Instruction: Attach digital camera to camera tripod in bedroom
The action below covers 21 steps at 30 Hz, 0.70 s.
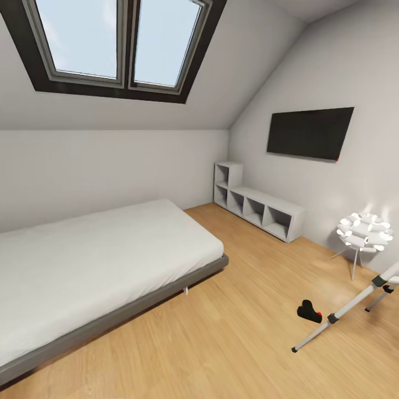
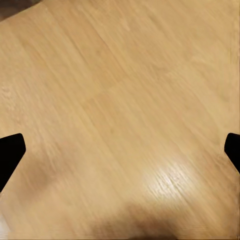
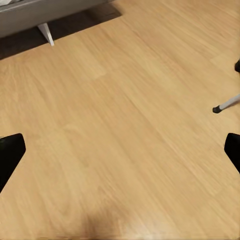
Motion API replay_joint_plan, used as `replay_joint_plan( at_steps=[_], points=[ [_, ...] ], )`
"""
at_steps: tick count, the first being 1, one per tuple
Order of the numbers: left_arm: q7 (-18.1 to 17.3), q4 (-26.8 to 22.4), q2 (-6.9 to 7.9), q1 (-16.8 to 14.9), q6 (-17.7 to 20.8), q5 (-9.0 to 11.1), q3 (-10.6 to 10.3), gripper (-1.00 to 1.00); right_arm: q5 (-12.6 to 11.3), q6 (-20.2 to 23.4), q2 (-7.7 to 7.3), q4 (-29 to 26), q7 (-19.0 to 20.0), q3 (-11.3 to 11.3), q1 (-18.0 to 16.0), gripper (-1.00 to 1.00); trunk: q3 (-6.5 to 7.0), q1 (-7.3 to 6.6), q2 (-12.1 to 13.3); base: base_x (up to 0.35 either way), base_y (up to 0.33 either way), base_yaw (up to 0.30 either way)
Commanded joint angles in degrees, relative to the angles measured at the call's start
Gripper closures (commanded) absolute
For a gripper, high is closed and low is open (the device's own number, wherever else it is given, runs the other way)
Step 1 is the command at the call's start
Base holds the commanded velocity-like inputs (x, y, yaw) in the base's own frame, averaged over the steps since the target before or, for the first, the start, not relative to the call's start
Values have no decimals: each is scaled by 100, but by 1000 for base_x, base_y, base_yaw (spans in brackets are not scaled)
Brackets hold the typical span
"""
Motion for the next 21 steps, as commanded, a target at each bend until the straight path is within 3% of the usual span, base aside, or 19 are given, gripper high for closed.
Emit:
replay_joint_plan(
  at_steps=[1, 5, 9, 12, 15, 18, 21],
  points=[
    [-93, -224, 7, 1, -5, 1, 3, -100, -2, -18, 1, 27, 3, -2, -2, -100, -5, 0, -3, 0, 0, 0],
    [-198, -1133, 63, 77, -5, 26, 5, -100, -3, -21, -3, 63, 4, -7, -2, -100, -5, 0, -3, 0, 0, 0],
    [-221, -1880, 109, 380, -7, 99, 5, -100, 7, -25, -5, 69, 4, -7, -2, -100, -5, 0, -3, 0, 0, 0],
    [-221, -2610, 112, 884, -12, 119, 5, -100, 13, -46, 1, 59, 5, -5, -2, -100, -5, 0, -3, 0, 0, 0],
    [-208, -2736, 113, 1064, -19, 118, 5, -100, 4, -57, 4, 57, 5, 1, -2, -100, -5, 0, -3, 0, 0, 0],
    [-191, -2507, 107, 1124, -26, 112, 22, -100, -1, -172, 21, 48, 3, 15, -2, -100, -5, 0, -3, 0, 0, 0],
    [-184, -2337, 103, 1147, -94, 114, 27, -100, -3, -817, 51, 22, -37, 26, -2, -100, -5, 0, -3, 0, 0, 0]
  ],
)
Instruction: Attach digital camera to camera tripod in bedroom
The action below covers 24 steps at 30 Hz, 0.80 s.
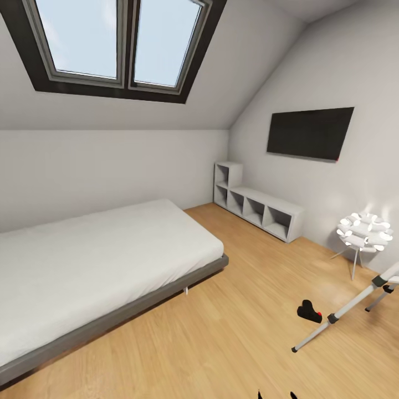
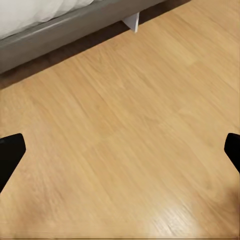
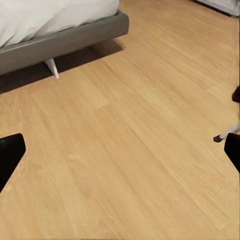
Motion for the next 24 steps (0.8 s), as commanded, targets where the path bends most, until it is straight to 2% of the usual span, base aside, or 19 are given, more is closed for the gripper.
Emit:
replay_joint_plan(
  at_steps=[1, 3, 5, 14, 24],
  points=[
    [-24, 17, -3, 2, -21, 13, 7, -100, -2, -127, 1, 1, -6, 3, -1, -100, -4, 0, -3, 0, 0, 0],
    [-23, 124, -14, 5, -39, 14, 15, -100, -3, -392, 9, 29, -19, 4, -1, -100, -4, 0, -3, 0, 0, 0],
    [-22, 251, -21, 6, -45, 14, 21, -100, -3, -482, 11, 44, -20, 4, -1, -100, -4, 0, -3, 0, 0, 0],
    [-22, 439, -25, 5, -46, 14, 26, -100, -9, -592, 13, 275, -6, -3, -1, -100, -4, 0, -3, 12, 7, 0],
    [-22, 607, -25, 0, -39, 14, 26, -100, -18, -594, 19, 527, 6, -7, -1, -100, -4, 0, -3, 231, 60, -16]
  ],
)
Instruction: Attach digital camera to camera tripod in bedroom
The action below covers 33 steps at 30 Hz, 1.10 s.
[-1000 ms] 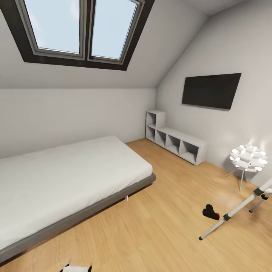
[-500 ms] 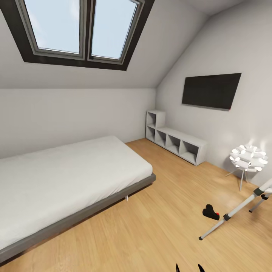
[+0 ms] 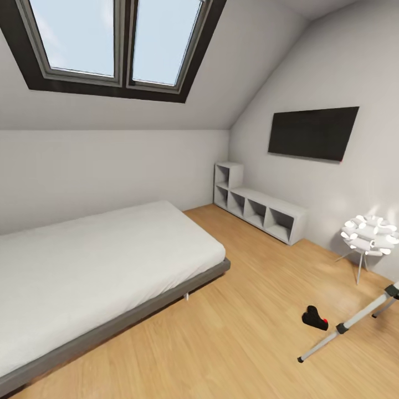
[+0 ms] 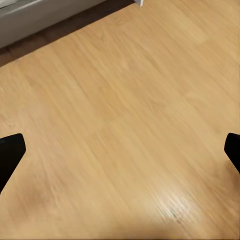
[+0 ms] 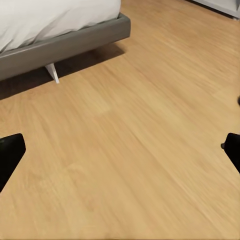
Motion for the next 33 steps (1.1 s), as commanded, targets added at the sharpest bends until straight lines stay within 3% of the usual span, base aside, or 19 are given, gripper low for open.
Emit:
replay_joint_plan(
  at_steps=[1, 13, 26, 33],
  points=[
    [-27, 7, 0, 0, -10, 13, 6, -100, -4, -13, 1, 8, 1, 3, -2, -100, -4, 3, -2, 296, 7, -107],
    [-27, 124, -2, -1, -11, 13, 6, -100, -5, -13, 0, 37, 6, -1, -2, -100, -4, 3, -2, 336, 1, -244],
    [-27, 138, 0, -1, 1, 13, 6, -100, 3, -13, 4, 45, -4, 5, -2, -100, -4, 3, -2, 98, 1, -22],
    [-27, 138, 0, -1, 2, 13, 6, -100, 3, -13, 4, 181, -5, 2, -2, -100, -4, 3, -2, 257, 118, -43]
  ],
)
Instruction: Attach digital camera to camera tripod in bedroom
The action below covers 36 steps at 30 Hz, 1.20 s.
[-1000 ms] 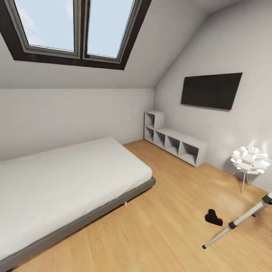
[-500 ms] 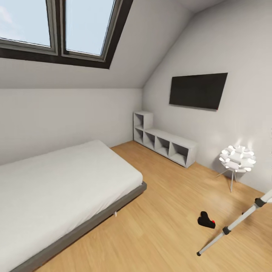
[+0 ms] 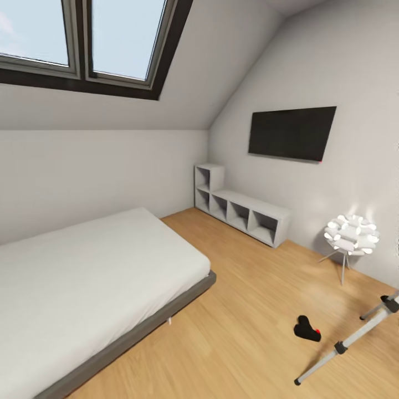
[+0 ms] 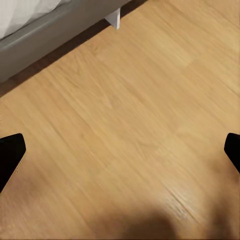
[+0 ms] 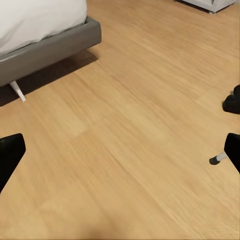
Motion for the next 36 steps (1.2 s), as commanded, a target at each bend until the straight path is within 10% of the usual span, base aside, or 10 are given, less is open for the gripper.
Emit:
replay_joint_plan(
  at_steps=[1, 36],
  points=[
    [-27, 0, 0, 1, -10, 12, 6, -100, -2, -13, 1, 7, -1, 1, -2, -100, -4, 3, -2, 302, 165, -169],
    [-27, 112, -8, 1, -13, 4, 3, -100, -2, -5, 1, 40, -1, -3, -2, -100, -4, 3, -2, 142, 92, -206]
  ],
)
